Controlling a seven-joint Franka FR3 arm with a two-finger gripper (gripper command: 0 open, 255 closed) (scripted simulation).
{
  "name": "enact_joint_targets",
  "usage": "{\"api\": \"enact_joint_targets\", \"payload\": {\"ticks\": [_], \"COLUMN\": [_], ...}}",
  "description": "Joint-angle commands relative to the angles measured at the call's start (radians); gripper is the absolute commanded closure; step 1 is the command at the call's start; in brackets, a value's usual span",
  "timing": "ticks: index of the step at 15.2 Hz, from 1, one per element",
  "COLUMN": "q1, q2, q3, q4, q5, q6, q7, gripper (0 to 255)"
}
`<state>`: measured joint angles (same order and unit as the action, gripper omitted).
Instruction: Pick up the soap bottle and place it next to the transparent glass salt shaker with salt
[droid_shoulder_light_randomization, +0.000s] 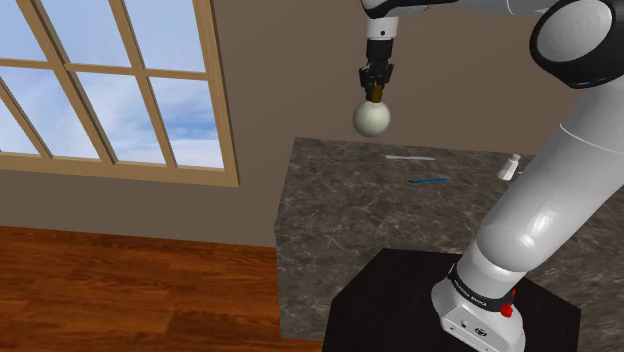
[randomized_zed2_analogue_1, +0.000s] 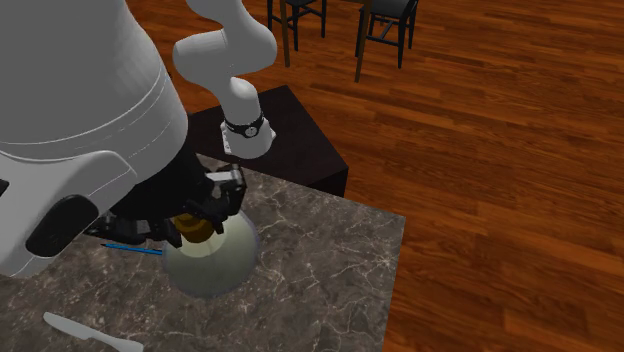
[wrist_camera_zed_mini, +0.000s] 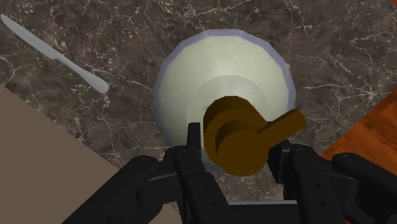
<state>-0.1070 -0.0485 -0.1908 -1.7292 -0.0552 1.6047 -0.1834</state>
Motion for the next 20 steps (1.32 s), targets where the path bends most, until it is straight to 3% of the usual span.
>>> {"api": "enact_joint_targets", "payload": {"ticks": [1, 8, 20], "q1": [0.000, 0.000, -0.106], "q2": [0.003, 0.023, -0.209], "q3": [0.000, -0.001, -0.123], "q4": [0.033, 0.142, -0.098], "q5": [0.001, 0.004, -0.085], "q6": [-0.030, -0.120, -0.087], "q7": [-0.001, -0.008, -0.224], "gripper": [255, 255, 255]}}
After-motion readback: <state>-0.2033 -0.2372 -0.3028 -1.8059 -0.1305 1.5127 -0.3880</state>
